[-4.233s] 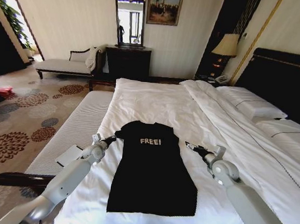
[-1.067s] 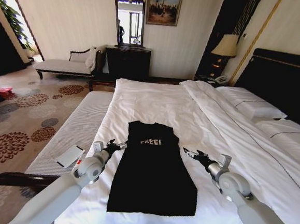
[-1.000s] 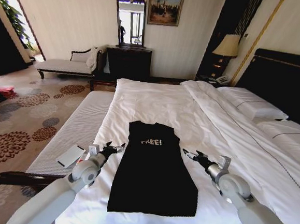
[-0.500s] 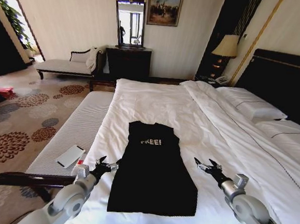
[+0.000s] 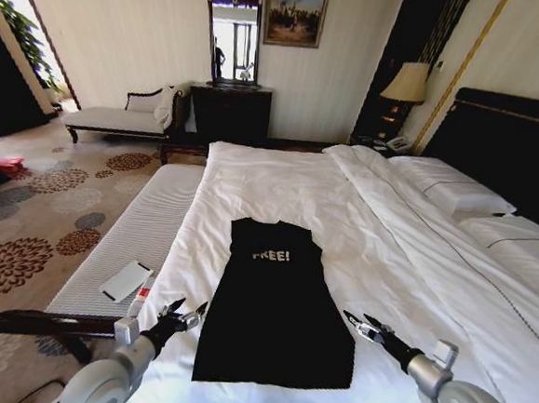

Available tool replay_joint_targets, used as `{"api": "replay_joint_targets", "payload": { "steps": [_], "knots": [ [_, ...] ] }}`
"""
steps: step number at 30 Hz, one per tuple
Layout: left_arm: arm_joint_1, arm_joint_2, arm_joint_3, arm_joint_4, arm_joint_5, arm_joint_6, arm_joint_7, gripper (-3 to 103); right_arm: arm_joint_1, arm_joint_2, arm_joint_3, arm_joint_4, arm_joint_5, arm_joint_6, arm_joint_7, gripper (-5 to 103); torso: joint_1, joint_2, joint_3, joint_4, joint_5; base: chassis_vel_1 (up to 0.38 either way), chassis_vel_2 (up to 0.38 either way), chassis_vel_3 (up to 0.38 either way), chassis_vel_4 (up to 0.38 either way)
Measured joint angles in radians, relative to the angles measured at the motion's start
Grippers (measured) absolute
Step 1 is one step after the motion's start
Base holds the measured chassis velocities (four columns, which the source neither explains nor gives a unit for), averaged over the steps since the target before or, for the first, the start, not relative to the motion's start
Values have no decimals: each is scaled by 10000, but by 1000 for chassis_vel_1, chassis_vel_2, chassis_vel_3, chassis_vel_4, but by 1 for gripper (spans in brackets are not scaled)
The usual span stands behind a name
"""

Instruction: Fold the clothes on the bed.

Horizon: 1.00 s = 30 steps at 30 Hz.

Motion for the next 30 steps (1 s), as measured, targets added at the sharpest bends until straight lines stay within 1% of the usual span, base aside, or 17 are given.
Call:
{"api": "replay_joint_targets", "payload": {
  "steps": [2,3,4,5,7,8,10,14,17,19,23,24,26,30],
  "knots": [
    [206,-44,-133,-15,11,-35,73,75,-524,47,272,-136,-37,-35,-692,100,0,0,0,-2,-3,0,0,0,0],
    [206,-44,-133,-15,11,-35,73,75,-524,47,272,-136,-37,-35,-692,100,0,0,0,-2,-3,0,0,0,0],
    [249,-57,-168,-23,11,-48,90,75,-670,73,348,-163,-94,-51,-926,100,0,0,0,-2,-3,0,0,0,0],
    [297,-76,-221,-28,11,-69,100,74,-968,128,504,-220,-396,-66,-1601,100,0,0,0,-3,-3,0,0,0,0],
    [336,-78,-280,-29,-2,-95,113,74,-1307,170,690,-338,-1082,-45,-2573,100,0,-1,1,-4,-1,0,0,0,0],
    [336,-78,-280,-29,-2,-95,113,74,-1307,170,690,-338,-1082,-45,-2573,100,0,-1,1,-4,-1,0,0,0,0],
    [325,-71,-289,-34,-28,-110,123,74,-1507,136,844,-522,-1693,7,-3274,100,0,-1,1,-4,-1,0,0,0,0],
    [164,-81,-186,-26,-41,-120,107,74,-1488,-1,877,-789,-2155,18,-3693,100,0,-1,0,-1,-2,0,0,0,0],
    [64,-83,-62,-4,-41,-120,76,74,-1401,-69,748,-958,-2422,8,-3867,100,0,-1,1,0,-1,0,0,0,0],
    [-114,-82,130,3,-20,-113,-15,74,-1176,-168,468,-1272,-2692,0,-4051,100,1,-2,1,-2,0,0,0,0,0],
    [-350,-26,329,-23,-13,-63,-172,74,-1000,-288,241,-1554,-2764,-35,-4222,100,1,-2,1,1,0,0,0,0,0],
    [-414,2,366,-33,-14,-51,-207,74,-1000,-309,206,-1572,-2812,-39,-4279,103,1,-2,1,0,0,0,0,0,0],
    [-504,32,419,-42,-17,-34,-250,74,-1000,-333,158,-1575,-2875,-43,-4346,103,1,-3,1,-3,-1,0,0,0,0],
    [-1035,94,817,-44,-32,29,-493,74,-1023,-312,36,-1401,-2994,-67,-4382,90,2,-3,2,-1,-1,0,0,0,0]
  ]
}}
